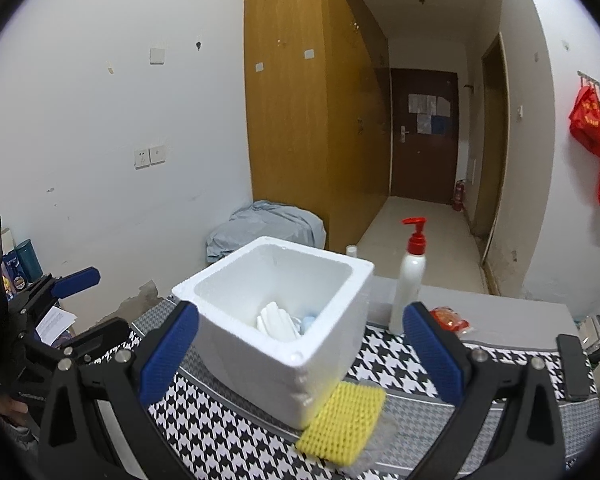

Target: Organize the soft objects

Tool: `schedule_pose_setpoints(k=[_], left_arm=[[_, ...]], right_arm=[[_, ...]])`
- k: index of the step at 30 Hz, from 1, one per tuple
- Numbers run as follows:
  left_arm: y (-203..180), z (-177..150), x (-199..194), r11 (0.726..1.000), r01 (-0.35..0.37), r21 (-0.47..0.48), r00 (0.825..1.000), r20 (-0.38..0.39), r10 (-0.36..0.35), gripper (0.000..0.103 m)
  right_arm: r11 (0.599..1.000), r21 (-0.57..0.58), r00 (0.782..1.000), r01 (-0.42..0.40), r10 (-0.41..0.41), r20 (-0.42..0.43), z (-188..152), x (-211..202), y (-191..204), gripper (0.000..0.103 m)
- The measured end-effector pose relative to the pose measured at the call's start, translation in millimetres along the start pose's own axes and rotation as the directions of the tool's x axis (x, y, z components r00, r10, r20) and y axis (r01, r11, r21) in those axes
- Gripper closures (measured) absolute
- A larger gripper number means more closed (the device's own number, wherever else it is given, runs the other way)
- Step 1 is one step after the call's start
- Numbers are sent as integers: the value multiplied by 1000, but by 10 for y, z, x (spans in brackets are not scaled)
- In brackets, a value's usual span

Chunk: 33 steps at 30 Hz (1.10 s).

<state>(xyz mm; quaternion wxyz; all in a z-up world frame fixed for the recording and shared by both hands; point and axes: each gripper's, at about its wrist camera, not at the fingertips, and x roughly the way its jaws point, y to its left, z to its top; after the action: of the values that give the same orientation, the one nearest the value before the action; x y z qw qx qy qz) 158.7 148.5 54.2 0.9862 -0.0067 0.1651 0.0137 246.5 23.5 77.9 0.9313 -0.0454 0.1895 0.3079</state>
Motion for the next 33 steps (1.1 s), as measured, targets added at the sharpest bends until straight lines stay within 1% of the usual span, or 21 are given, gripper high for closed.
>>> schedule_pose_setpoints(k=[9, 11, 13, 17, 22, 27, 33], left_arm=[[-209, 26, -156, 999, 39, 3, 999, 24, -39, 1], [-256, 26, -189, 999, 53, 3, 998, 30, -53, 1], [-300, 16, -215, 998, 59, 10, 998, 34, -59, 1], [-397, -26, -250, 996, 84, 24, 996, 39, -85, 1], [-489, -73, -260, 994, 110, 19, 993, 50, -111, 1], [-559, -157, -237, 993, 120, 8, 991, 58, -120, 1], [-554, -304, -198, 992, 123, -25, 991, 63, -121, 1]], right_arm=[[999, 17, 999, 30, -31, 33, -109, -342, -82, 0], [999, 43, 998, 31, -34, 56, -141, -433, -130, 0], [998, 60, 998, 21, -25, 57, -179, -493, -190, 0], [997, 73, 998, 24, -28, 57, -274, -568, -247, 0], [996, 62, 994, 69, -73, 75, -412, -668, -273, 0], [995, 45, 992, 85, -89, 89, -550, -751, -288, 0], [994, 57, 991, 95, -100, 92, -766, -778, -320, 0]])
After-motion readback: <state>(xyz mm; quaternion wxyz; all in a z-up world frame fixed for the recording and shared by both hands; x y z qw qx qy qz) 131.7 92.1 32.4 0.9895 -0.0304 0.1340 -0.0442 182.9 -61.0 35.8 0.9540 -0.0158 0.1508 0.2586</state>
